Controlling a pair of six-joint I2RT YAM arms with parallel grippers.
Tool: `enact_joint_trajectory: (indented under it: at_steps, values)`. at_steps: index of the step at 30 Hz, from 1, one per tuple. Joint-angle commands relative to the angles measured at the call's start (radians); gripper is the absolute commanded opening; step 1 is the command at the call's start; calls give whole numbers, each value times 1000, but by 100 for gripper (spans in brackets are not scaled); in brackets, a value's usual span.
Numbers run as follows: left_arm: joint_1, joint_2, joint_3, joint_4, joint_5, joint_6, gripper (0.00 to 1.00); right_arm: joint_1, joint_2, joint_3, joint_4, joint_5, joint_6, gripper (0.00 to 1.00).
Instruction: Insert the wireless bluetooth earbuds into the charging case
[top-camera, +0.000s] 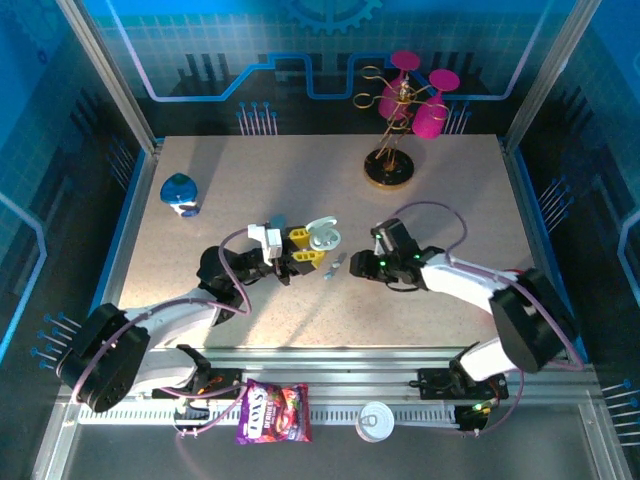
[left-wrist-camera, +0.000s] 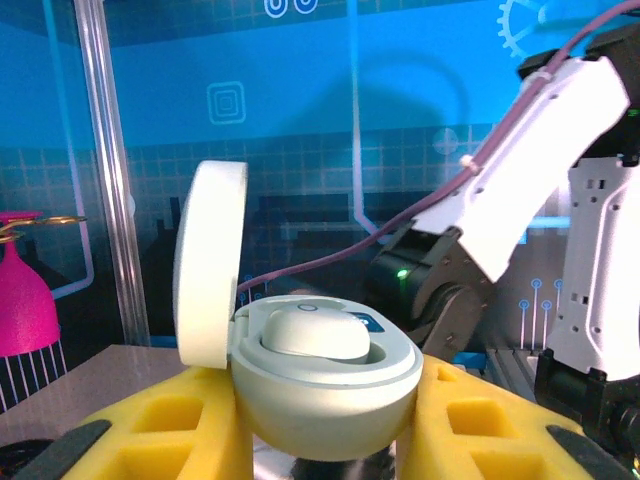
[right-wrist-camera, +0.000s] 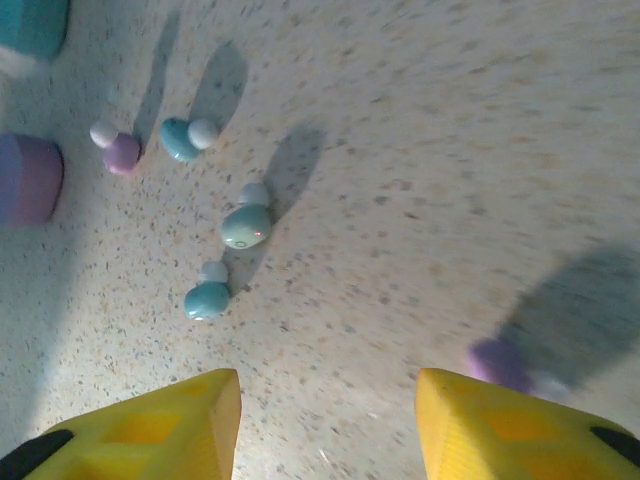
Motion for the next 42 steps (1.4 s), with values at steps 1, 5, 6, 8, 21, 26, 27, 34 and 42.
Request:
enact_joint_trajectory:
  at_steps: [1, 5, 6, 8, 21, 26, 27, 34, 42]
  values:
    - [6, -26, -2, 8, 35, -22, 21, 27, 111, 127, 16, -57, -83, 50]
    - [5, -32, 1, 7, 35, -30, 21, 40, 256, 263, -13, -110, -138, 50]
    - [5, -32, 2, 8, 36, -31, 21, 43, 281, 290, -24, -110, -149, 51]
    - [4, -35, 1, 1, 35, -30, 21, 45, 334, 351, -47, -109, -171, 51]
    - [4, -27, 8, -16, 37, -14, 22, 31, 415, 411, -98, -147, -216, 52]
    - [4, -10, 8, 8, 38, -22, 22, 30, 378, 362, -97, -144, -216, 52]
    - [4, -8, 6, 10, 38, -23, 22, 30, 369, 353, -97, -143, -216, 52]
    - [4, -8, -5, 17, 35, -22, 22, 31, 293, 283, -98, -126, -209, 52]
    - [5, -6, -9, 25, 32, -24, 22, 48, 233, 287, -152, -15, -264, 52]
